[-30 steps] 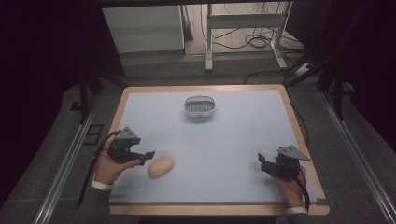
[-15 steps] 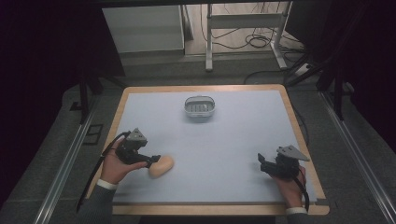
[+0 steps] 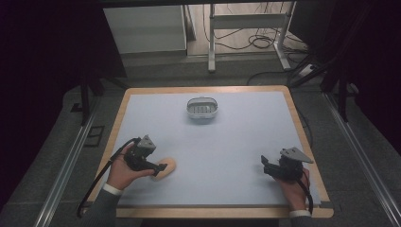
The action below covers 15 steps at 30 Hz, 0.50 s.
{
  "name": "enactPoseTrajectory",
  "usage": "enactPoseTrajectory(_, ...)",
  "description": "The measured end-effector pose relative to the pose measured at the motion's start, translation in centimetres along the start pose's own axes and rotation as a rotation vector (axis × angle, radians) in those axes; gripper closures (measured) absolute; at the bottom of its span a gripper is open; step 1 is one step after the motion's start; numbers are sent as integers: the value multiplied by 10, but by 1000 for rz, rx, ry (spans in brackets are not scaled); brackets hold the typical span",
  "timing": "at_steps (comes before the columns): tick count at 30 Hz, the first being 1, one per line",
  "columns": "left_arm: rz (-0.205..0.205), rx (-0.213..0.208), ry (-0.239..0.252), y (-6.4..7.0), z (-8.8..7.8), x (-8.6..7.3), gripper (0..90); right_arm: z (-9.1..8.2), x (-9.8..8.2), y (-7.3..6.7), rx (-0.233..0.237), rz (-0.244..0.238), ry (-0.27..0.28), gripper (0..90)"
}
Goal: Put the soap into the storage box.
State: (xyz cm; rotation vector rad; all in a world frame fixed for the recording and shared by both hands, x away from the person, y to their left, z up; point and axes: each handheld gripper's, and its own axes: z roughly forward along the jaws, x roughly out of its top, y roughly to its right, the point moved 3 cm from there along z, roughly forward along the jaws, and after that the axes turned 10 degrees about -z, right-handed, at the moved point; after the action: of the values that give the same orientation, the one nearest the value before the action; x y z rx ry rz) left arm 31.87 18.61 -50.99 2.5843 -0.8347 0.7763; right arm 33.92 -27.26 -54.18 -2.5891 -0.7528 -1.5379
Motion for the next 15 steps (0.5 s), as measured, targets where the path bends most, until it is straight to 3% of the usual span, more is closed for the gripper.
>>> enactPoseTrajectory(15, 12, -18, -85, 7, 20, -5, 200, 0, 0, 0, -1, -5, -6, 131)
